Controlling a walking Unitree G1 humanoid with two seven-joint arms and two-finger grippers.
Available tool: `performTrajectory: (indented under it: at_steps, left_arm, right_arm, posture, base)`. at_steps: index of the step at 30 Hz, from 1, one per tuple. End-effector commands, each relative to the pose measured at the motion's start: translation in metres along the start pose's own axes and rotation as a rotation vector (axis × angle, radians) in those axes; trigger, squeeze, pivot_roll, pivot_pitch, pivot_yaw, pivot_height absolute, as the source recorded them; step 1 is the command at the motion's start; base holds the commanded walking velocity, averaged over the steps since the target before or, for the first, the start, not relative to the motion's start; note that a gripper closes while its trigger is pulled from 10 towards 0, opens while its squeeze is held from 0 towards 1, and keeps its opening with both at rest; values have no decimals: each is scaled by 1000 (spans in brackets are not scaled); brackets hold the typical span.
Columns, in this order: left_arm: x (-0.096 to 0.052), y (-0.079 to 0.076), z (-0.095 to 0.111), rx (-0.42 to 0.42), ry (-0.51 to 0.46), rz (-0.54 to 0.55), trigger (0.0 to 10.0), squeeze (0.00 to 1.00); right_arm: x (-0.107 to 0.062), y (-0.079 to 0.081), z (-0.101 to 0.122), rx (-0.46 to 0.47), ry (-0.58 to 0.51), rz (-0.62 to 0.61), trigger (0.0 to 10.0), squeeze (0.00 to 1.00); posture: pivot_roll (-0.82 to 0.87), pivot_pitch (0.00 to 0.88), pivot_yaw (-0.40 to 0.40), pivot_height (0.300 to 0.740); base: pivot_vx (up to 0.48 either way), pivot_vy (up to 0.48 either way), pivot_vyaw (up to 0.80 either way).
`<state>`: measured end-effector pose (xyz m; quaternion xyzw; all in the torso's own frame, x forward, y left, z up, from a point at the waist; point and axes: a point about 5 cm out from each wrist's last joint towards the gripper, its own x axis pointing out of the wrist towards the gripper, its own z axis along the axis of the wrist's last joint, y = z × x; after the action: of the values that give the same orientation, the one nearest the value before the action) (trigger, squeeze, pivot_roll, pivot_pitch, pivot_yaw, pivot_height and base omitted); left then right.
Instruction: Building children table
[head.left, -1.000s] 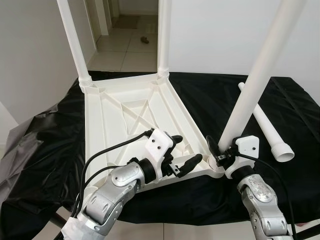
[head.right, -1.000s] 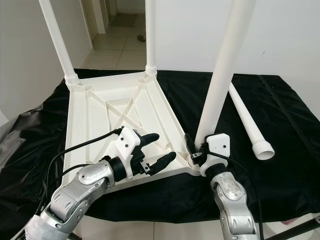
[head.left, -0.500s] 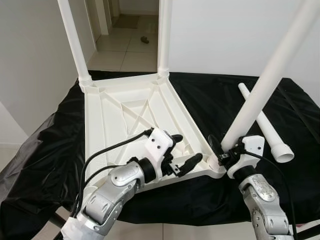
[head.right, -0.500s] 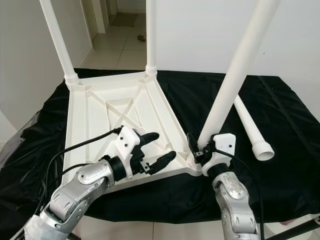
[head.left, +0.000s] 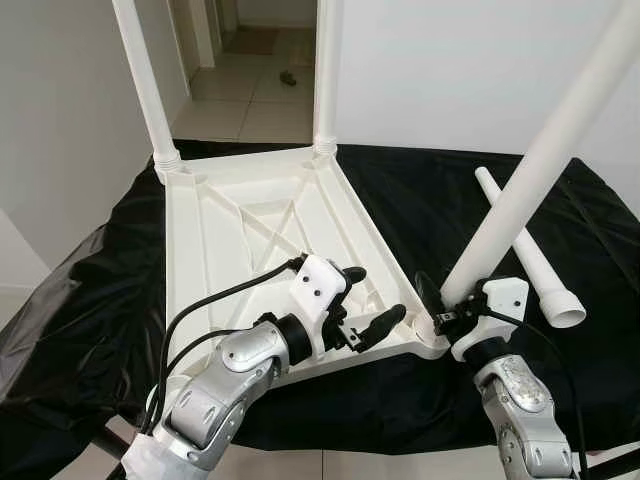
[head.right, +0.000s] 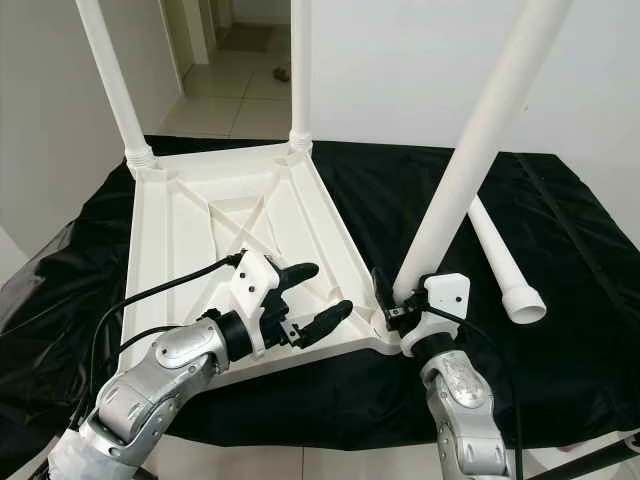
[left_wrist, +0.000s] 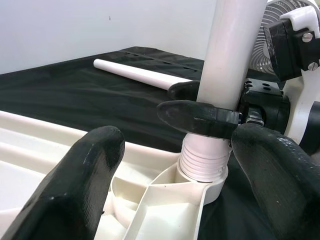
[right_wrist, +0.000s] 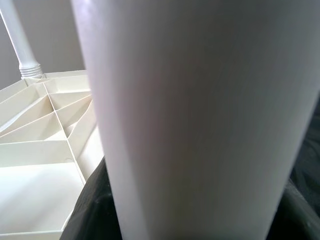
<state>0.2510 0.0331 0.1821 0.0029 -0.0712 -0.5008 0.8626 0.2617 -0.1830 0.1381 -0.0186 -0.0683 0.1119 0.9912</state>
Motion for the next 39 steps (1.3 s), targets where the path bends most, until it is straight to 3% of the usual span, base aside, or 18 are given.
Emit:
performTrajectory:
  at_steps: [1,12,17,22,30,39]
  left_arm:
    - [1,-2,2,9,4,-59,10000,0]
    - [1,-2,2,10,5,-57,10000,0]
    - [1,-2,1,11,4,-56,10000,0]
    - [2,-2,2,12,-2,-53,10000,0]
    - [2,-2,2,11,-3,-52,10000,0]
    - [3,-3,2,9,-9,-57,10000,0]
  right_arm:
    - [-15,2,-47,33,253,-7,10000,0]
    - [-14,4,-46,15,244,-13,10000,0]
    - [-12,3,-46,20,237,-128,10000,0]
    - [-7,7,-45,55,201,-357,10000,0]
    - [-3,13,-46,50,195,-421,10000,0]
    - [4,8,-44,28,223,-510,10000,0]
  posture:
    - [5,68,50,740]
    - [7,68,47,740]
    - [6,66,45,740]
    - [10,61,40,740]
    - [15,52,36,740]
    - [10,43,32,740]
  base:
    - [0,0,0]
    - [0,0,0]
    - [0,0,0]
    - [0,0,0]
    - [0,0,0]
    - [0,0,0]
